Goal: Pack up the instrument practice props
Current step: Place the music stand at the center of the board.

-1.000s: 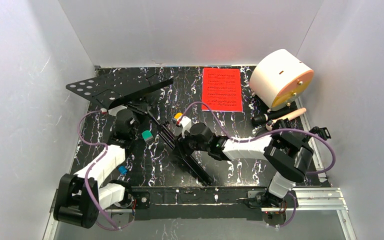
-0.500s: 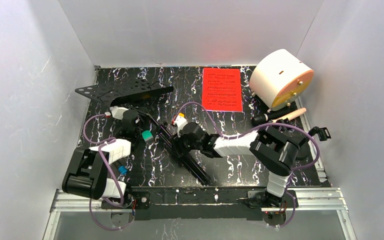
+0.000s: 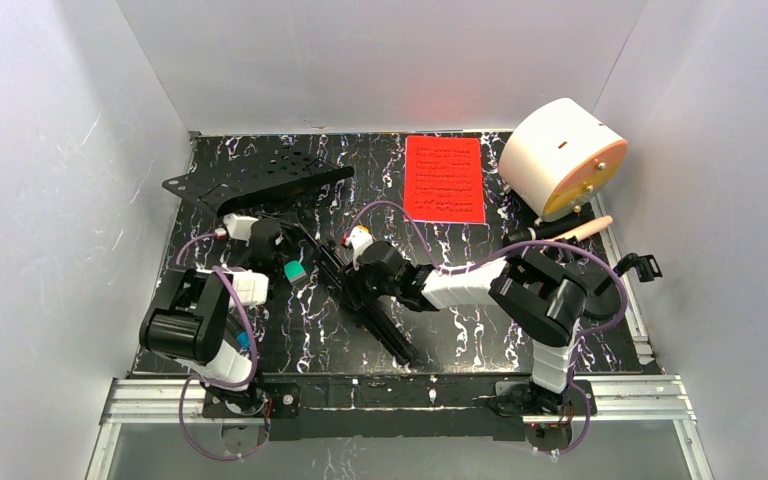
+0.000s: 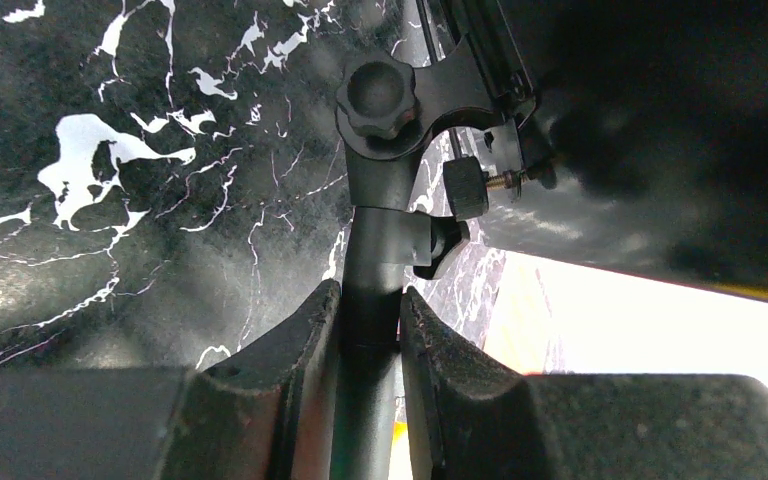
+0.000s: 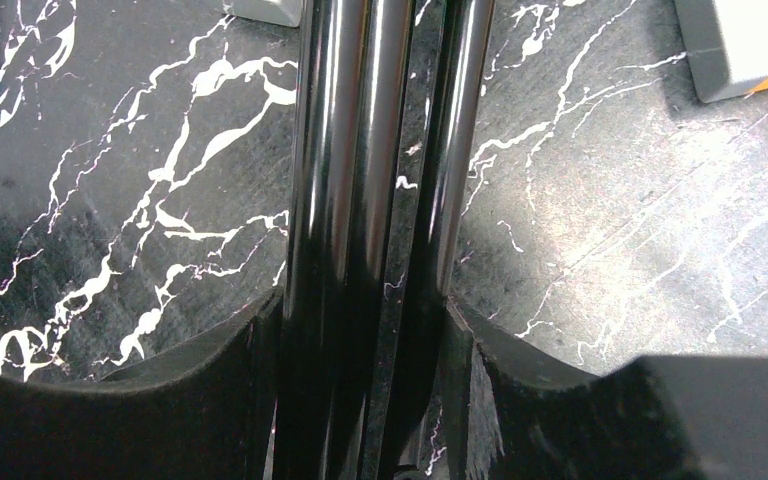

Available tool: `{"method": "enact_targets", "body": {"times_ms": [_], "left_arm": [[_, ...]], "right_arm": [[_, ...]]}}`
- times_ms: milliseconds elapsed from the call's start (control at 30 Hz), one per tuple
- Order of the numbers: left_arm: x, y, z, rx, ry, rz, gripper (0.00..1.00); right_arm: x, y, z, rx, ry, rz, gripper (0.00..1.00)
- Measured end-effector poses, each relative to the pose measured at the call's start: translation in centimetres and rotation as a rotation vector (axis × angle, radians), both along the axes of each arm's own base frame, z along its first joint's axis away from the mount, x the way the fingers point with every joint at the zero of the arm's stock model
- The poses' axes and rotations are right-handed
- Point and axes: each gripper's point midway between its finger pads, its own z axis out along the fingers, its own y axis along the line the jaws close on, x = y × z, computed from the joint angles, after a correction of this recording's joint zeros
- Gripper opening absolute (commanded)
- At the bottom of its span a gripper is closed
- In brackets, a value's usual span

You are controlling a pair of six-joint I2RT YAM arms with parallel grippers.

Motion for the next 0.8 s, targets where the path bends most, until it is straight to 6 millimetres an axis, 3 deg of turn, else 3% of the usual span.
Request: {"method": "enact_targets", "body": {"times_ms": [167,300,400,533,800], "left_arm": [[0.3,-0.4,-0.6,-0.050,-0.001,0.003,0.30],[-0.1,-1.6,-1.2,-0.120,0.015,-0.034,0.36],[-2.6,-4.5,-3.4,-0.154,0.099,-0.154,0.40],[-4.8,-5.4,-5.4,-0.204,0.173,-0.188,0.42],[-8.0,-5.9,-4.5,-0.277,0.175,-0.230,0.44]], "right_arm": [[0.3,-0.2,-0.2,-0.010,-0.006,-0.021,0.01],[1.4,-0.5,-0.6,-0.022,-0.042,-0.061,0.01],[3.8,-0.7,-0.7,-0.015,-0.100,-0.126,0.01],[5.3,-1.2,-0.5,-0.013,-0.125,-0.160,0.01],[5.1,-1.1,-0.6,-0.012,-0.128,-0.144,0.01]]}}
